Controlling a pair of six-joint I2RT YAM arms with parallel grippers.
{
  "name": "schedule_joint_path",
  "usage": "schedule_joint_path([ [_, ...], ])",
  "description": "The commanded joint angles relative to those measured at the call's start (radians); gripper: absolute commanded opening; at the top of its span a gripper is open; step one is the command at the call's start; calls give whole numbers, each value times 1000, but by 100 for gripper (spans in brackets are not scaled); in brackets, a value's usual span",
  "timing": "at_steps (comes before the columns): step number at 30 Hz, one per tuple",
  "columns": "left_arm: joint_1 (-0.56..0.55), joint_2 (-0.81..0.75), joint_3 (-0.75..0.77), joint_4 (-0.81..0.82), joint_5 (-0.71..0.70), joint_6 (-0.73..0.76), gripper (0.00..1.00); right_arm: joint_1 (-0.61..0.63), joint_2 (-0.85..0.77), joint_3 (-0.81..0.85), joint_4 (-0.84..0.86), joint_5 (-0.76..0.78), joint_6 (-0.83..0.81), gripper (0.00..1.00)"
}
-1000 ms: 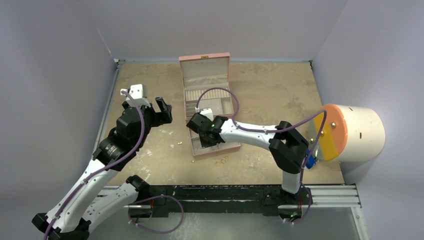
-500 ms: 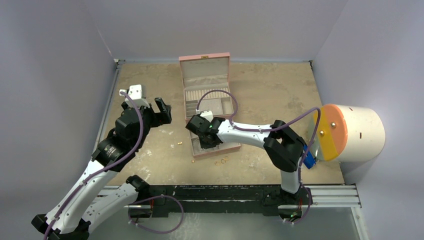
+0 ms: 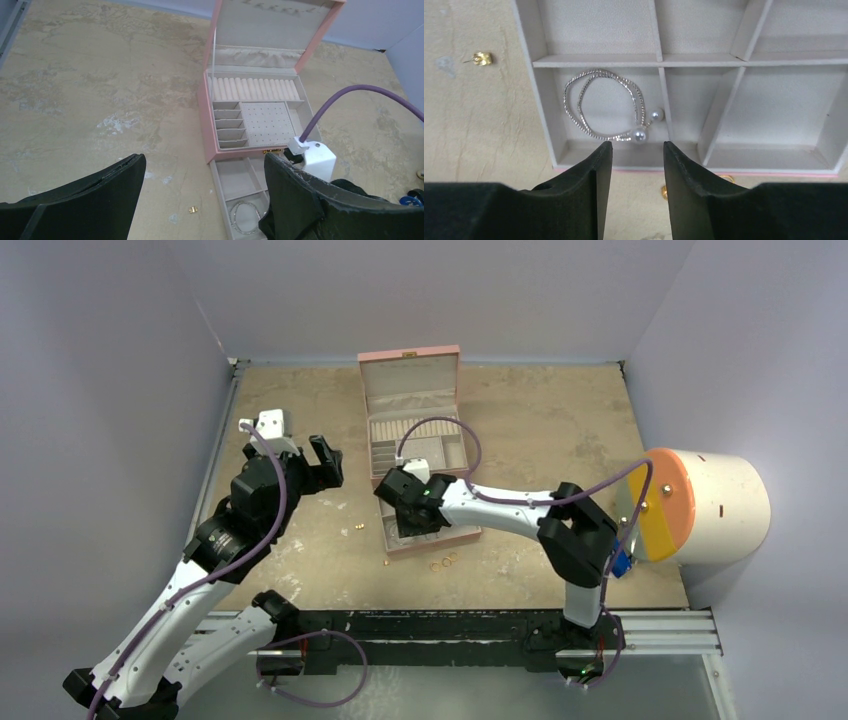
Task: Organize the mixed jewelry
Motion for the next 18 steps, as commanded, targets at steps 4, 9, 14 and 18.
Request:
schedule_joint_path([
  [4, -3, -3, 17, 29, -6, 18, 88, -2, -248, -176, 126, 25, -53, 46],
  [9, -3, -2, 18, 30, -9, 19, 88, 4, -405, -366, 275, 19, -102, 46],
  [14, -2, 5, 17, 30, -9, 19, 88, 33, -506, -546, 480, 49, -136, 44],
  [18, -1, 9, 18, 27, -12, 18, 88, 71, -519, -623, 577, 125, -132, 44],
])
